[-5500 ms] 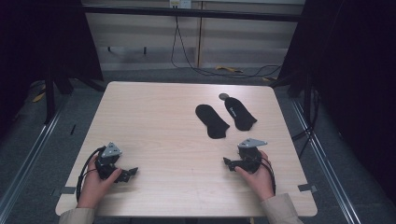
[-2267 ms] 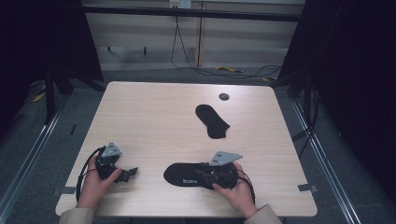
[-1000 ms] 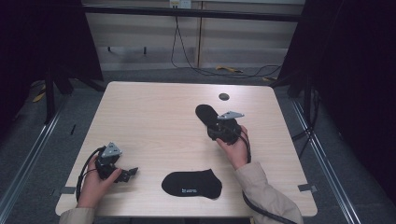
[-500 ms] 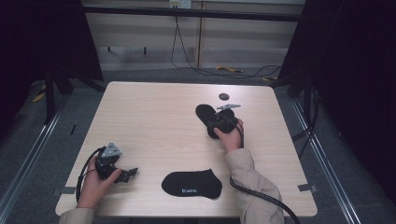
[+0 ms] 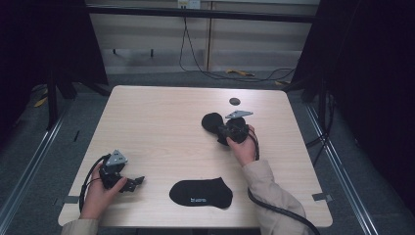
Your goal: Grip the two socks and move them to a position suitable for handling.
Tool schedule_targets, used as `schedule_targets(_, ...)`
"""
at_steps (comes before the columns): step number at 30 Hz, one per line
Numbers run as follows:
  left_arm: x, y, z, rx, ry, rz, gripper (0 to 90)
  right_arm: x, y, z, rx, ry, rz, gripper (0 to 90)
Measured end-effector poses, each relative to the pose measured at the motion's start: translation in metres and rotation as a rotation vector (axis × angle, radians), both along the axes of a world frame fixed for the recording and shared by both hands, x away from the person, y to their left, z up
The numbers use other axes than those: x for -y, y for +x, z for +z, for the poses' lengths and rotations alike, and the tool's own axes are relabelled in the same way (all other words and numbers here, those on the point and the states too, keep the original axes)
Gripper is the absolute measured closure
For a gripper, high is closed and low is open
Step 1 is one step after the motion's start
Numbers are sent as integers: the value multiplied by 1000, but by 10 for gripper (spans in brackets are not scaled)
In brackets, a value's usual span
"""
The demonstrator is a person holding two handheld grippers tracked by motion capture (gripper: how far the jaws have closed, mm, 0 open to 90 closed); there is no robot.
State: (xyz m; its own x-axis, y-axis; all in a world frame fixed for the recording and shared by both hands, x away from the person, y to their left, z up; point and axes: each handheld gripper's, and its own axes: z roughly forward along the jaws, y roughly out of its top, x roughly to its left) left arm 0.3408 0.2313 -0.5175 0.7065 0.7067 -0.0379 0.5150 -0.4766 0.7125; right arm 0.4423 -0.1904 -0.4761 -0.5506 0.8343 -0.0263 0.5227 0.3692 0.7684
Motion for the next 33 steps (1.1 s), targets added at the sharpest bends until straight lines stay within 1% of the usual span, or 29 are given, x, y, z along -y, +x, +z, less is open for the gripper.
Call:
schedule_targets(1,0,0,0,-3,-4,2,0,-4,-13,10,32,3,68,837)
schedule_targets(2,0,0,0,-3,-4,2,0,-4,-13,10,32,3,68,837)
schedule_targets(3,0,0,0,-3,-4,2,0,-6,-21,14,45,18,105,837)
schedule_targets(4,0,0,0,-1,0,0,0,-8,-29,19,62,17,145,836)
schedule_targets(5,0,0,0,-1,-1,0,0,-9,-37,23,76,27,176,837)
schedule_targets(6,0,0,0,-3,-3,2,0,-9,-46,26,83,44,212,837)
schedule_targets(7,0,0,0,-3,-3,2,0,-9,-62,31,101,53,281,835)
schedule_targets(8,0,0,0,-3,-3,2,0,-9,-62,31,101,53,281,835)
schedule_targets(10,0,0,0,-3,-3,2,0,-7,-77,33,115,69,343,826)
schedule_targets(11,0,0,0,-1,0,0,0,-2,-84,28,112,23,349,680)
schedule_targets(12,0,0,0,-1,0,0,0,-2,-84,28,112,23,349,680)
schedule_targets(13,0,0,0,-1,0,0,0,10,-83,17,63,-29,282,511)
schedule_targets(14,0,0,0,-3,-3,2,0,10,-83,17,63,-29,282,511)
schedule_targets(15,0,0,0,1,0,2,0,24,-86,8,48,-6,242,518)
schedule_targets(16,0,0,0,0,-1,2,0,30,-89,6,53,-2,225,519)
schedule_targets(17,0,0,0,0,0,2,0,33,-92,4,57,-11,208,542)
schedule_targets(18,0,0,0,0,0,2,0,33,-92,4,57,-11,208,542)
schedule_targets(19,0,0,0,-2,-4,4,0,36,-95,3,57,-20,205,563)
schedule_targets(20,0,0,0,-2,-4,4,0,37,-102,-1,45,-18,196,593)
schedule_targets(22,0,0,0,1,-1,2,0,35,-107,-5,42,-58,209,623)
schedule_targets(23,0,0,0,1,0,2,0,34,-109,-7,42,-84,196,636)
schedule_targets(24,0,0,0,1,0,2,0,34,-109,-7,42,-84,196,636)
schedule_targets(25,0,0,0,1,0,2,0,37,-109,-13,21,-90,169,667)
schedule_targets(26,0,0,0,1,0,2,0,37,-109,-13,21,-90,169,667)
schedule_targets(27,0,0,0,1,0,2,0,41,-107,-19,7,-102,134,680)
schedule_targets(30,0,0,0,-2,-4,4,0,44,-104,-23,8,-97,117,669)
schedule_targets(31,0,0,0,1,0,2,0,46,-100,-24,21,-100,90,639)
schedule_targets(32,0,0,0,1,0,2,0,46,-100,-24,21,-100,90,639)
schedule_targets(33,0,0,0,1,0,2,0,48,-98,-23,27,-66,74,592)
